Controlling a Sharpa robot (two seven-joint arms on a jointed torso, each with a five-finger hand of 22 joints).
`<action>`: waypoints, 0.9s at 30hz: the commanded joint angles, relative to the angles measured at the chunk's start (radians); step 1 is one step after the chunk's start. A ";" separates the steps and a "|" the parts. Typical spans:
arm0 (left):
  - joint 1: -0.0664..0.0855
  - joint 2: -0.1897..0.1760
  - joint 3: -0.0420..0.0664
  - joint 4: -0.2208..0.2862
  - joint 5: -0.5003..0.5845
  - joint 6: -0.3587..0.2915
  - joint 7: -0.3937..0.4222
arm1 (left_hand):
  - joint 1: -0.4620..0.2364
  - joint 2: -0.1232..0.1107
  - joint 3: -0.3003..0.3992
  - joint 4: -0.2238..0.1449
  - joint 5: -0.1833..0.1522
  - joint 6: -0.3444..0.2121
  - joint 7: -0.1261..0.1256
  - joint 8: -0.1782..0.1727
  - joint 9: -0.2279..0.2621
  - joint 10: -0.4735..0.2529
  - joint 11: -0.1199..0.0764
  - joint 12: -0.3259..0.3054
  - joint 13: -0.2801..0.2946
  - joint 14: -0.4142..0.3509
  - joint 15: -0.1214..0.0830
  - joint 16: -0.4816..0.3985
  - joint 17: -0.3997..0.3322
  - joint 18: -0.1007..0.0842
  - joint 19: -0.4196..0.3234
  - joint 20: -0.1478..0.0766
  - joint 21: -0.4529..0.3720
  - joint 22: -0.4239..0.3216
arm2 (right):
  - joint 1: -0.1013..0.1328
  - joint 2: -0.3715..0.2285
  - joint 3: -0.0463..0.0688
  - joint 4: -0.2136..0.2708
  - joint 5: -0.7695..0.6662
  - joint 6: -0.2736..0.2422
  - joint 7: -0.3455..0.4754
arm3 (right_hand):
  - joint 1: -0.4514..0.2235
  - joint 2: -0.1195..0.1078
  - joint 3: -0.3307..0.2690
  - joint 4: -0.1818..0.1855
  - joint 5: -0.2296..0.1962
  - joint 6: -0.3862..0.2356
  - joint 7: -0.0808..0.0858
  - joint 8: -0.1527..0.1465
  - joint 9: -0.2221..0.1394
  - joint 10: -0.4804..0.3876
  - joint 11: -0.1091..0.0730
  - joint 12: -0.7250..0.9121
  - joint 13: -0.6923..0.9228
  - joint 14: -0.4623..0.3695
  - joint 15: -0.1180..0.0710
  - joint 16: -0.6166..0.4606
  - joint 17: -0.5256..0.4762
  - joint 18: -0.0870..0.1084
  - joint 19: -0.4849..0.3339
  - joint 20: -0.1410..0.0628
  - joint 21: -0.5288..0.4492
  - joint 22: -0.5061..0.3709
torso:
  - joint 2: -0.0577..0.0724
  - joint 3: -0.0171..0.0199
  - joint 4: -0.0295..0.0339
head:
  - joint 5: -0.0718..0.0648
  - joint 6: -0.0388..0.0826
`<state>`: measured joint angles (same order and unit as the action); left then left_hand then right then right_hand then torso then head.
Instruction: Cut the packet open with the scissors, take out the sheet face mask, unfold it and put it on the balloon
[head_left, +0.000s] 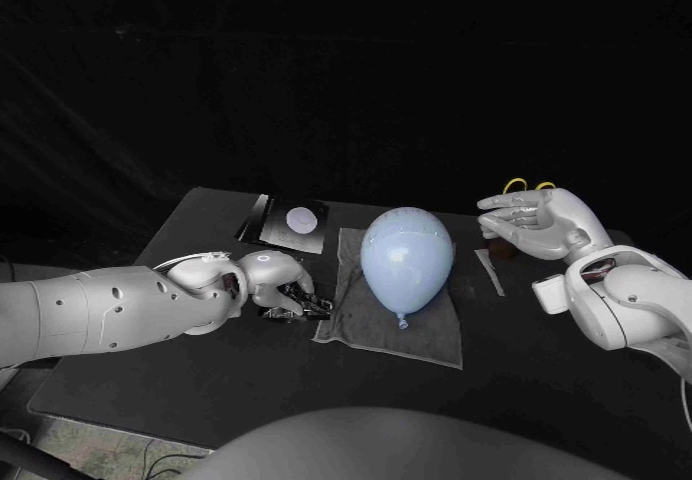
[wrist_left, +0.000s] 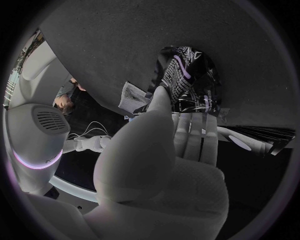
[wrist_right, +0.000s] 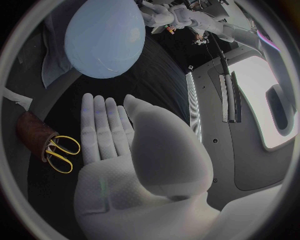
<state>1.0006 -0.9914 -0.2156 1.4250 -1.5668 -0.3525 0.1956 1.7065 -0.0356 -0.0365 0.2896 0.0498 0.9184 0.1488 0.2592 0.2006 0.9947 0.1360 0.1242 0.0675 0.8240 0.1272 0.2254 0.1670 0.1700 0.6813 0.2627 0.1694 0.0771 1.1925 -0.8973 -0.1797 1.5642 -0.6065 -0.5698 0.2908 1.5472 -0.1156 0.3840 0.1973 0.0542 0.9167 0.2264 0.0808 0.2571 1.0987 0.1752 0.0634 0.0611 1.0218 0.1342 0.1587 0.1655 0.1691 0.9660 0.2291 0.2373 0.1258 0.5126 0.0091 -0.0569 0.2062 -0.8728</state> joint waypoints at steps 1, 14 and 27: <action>-0.010 -0.010 -0.007 0.002 0.088 0.018 0.063 | 0.004 0.004 0.005 0.002 -0.002 0.005 0.004 -0.002 -0.002 0.006 0.003 -0.007 -0.004 0.004 0.003 0.000 0.000 0.015 0.009 0.003 0.004 0.008 | 0.000 0.002 0.000 0.000 -0.004 0.014 0.009 | -0.008 0.000 0.007 -0.001 0.004 0.000 0.015 0.004 0.001 0.008 -0.001 0.001 0.000 0.007 -0.001 -0.007 -0.001 0.010 0.006 0.001 -0.007 -0.002 | 0.000 0.0002 0.0003 | -0.003 0.000; 0.007 -0.047 0.083 0.037 0.376 0.036 0.159 | 0.008 0.003 0.012 0.001 -0.002 -0.002 0.016 -0.020 -0.013 0.008 0.026 -0.036 -0.005 -0.002 0.024 -0.017 -0.003 0.013 0.015 0.020 -0.001 0.001 | 0.000 0.006 0.000 -0.004 -0.002 0.009 0.013 | -0.012 0.000 0.009 0.000 0.005 0.000 0.015 0.004 0.001 0.008 -0.001 0.001 0.000 0.007 -0.001 -0.007 -0.001 0.010 0.007 0.001 -0.007 -0.002 | 0.000 0.0002 -0.0007 | -0.014 0.000; 0.064 -0.047 0.117 0.064 0.838 0.118 0.195 | 0.003 -0.021 0.017 0.000 -0.002 -0.030 0.041 -0.050 -0.027 -0.022 0.053 -0.064 -0.005 -0.009 0.049 -0.037 -0.005 -0.002 0.031 0.031 -0.003 -0.004 | 0.034 -0.002 0.003 -0.004 0.023 0.038 0.005 | -0.056 -0.009 0.049 -0.047 0.004 0.035 -0.006 0.020 0.011 0.064 -0.025 0.005 0.002 0.114 -0.038 0.040 0.038 0.013 0.090 -0.034 0.044 0.019 | 0.000 0.0024 -0.0016 | -0.022 0.000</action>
<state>1.0604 -1.0416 -0.1000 1.4833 -0.9312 -0.2872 0.3535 1.7088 -0.0440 -0.0256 0.2897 0.0498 0.8908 0.1829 0.2159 0.1743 0.9738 0.1849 0.0660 0.0637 0.8133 0.1702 0.1934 0.1633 0.1685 0.7081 0.2902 0.1692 0.0736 1.2227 -0.8999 -0.1783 1.5602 -0.5933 -0.5631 0.2929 1.4990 -0.1261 0.4313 0.1556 0.0541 0.9463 0.2223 0.0965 0.2668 1.1529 0.1498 0.0634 0.0622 1.1208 0.1024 0.1909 0.1962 0.1614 1.0455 0.2002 0.2730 0.1400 0.5123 0.0107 -0.0586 0.1862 -0.8728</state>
